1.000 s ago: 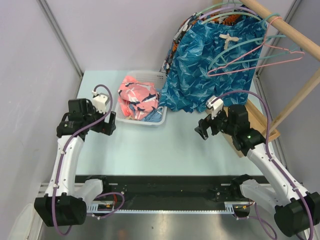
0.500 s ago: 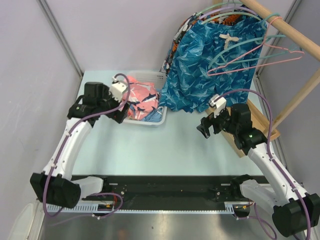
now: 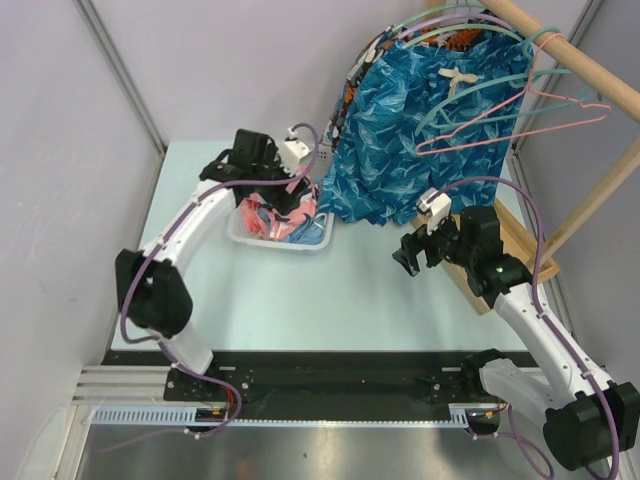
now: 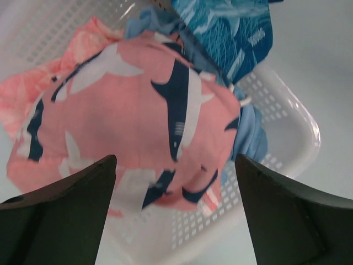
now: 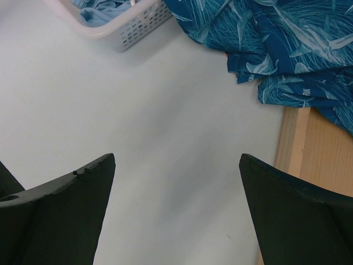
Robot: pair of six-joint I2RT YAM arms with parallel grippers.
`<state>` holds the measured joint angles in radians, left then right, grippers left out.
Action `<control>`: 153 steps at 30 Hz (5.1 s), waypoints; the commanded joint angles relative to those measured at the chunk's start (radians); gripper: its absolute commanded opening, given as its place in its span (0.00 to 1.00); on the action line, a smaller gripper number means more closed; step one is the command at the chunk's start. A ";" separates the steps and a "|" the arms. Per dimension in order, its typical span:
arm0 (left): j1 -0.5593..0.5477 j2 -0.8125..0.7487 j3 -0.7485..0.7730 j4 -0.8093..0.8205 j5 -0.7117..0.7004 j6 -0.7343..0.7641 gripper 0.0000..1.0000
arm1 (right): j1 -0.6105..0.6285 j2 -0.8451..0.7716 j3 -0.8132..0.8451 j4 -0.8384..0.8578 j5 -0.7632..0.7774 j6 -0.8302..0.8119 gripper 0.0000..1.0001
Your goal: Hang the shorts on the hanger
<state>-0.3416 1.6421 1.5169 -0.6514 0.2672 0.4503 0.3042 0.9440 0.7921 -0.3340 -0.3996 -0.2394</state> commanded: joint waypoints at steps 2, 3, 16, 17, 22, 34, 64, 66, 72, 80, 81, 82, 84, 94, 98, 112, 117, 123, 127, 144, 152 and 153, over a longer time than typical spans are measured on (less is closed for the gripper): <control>-0.040 0.140 0.114 0.041 -0.014 0.014 0.92 | -0.002 0.001 0.044 0.049 -0.012 0.009 1.00; -0.045 0.162 0.130 0.039 -0.031 0.014 0.92 | -0.004 0.001 0.044 0.047 -0.008 -0.001 1.00; -0.051 0.257 0.337 -0.019 -0.094 -0.027 0.00 | -0.004 -0.002 0.044 0.042 -0.005 -0.017 0.99; -0.050 0.259 0.363 -0.030 -0.098 -0.036 0.00 | -0.004 -0.002 0.044 0.039 -0.007 -0.017 1.00; -0.050 0.257 0.564 -0.050 -0.115 -0.097 0.00 | -0.005 -0.004 0.044 0.033 -0.011 -0.017 1.00; -0.050 0.233 0.911 0.085 -0.255 -0.180 0.00 | 0.019 -0.013 0.044 0.039 -0.008 -0.024 1.00; -0.050 -0.248 0.843 0.213 -0.073 -0.482 0.00 | 0.343 -0.017 0.173 0.392 0.140 -0.127 1.00; -0.050 -0.280 0.772 0.175 0.017 -0.521 0.00 | 0.381 -0.010 0.202 0.406 0.122 -0.170 1.00; -0.050 -0.312 0.571 0.046 0.309 -0.576 0.00 | 0.530 -0.037 0.236 0.340 0.087 -0.375 1.00; -0.148 -0.280 0.132 -0.017 0.567 -0.454 0.01 | 0.661 -0.106 0.234 0.057 0.079 -0.592 1.00; -0.164 -0.260 0.112 -0.045 0.585 -0.417 0.01 | 0.664 -0.105 0.234 0.040 0.070 -0.601 1.00; -0.192 -0.234 0.085 -0.057 0.608 -0.359 0.04 | 0.668 -0.105 0.234 0.012 0.064 -0.610 1.00; -0.209 -0.156 0.066 -0.070 0.633 -0.331 0.08 | 0.676 -0.102 0.234 -0.023 0.044 -0.653 0.99; -0.238 0.238 0.280 -0.157 0.583 -0.243 0.12 | 0.734 -0.007 0.234 -0.322 0.058 -0.908 0.98; -0.237 0.349 0.403 -0.195 0.553 -0.242 0.13 | 0.740 0.067 0.228 -0.369 0.065 -1.057 0.98; -0.192 0.250 0.404 -0.294 0.679 -0.214 0.72 | 0.658 0.436 0.161 -0.191 0.065 -1.529 0.92; -0.096 0.053 0.229 -0.231 0.744 -0.259 0.73 | 0.658 0.541 0.134 0.050 0.129 -1.536 0.59; 0.133 -0.174 0.016 -0.175 0.800 -0.259 0.73 | 0.638 0.431 0.169 0.207 0.117 -1.301 0.00; 0.236 -0.309 -0.059 -0.254 0.794 -0.153 0.73 | 0.621 0.314 0.217 0.214 0.067 -0.997 0.00; 0.123 -0.910 -0.687 0.102 0.558 -0.065 0.86 | 0.549 0.285 0.468 0.449 0.514 -0.136 0.00; -0.299 -1.009 -0.787 0.268 0.124 -0.122 0.86 | 0.543 0.349 0.536 0.424 0.591 0.054 0.00; -0.315 -0.996 -0.782 0.286 0.103 -0.139 0.86 | 0.544 0.354 0.539 0.426 0.608 0.060 0.00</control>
<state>-0.5102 0.6064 0.7383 -0.5003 0.6136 0.3344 0.8467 1.2774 1.2766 0.0280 0.1242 -0.3141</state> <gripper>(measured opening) 0.863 0.012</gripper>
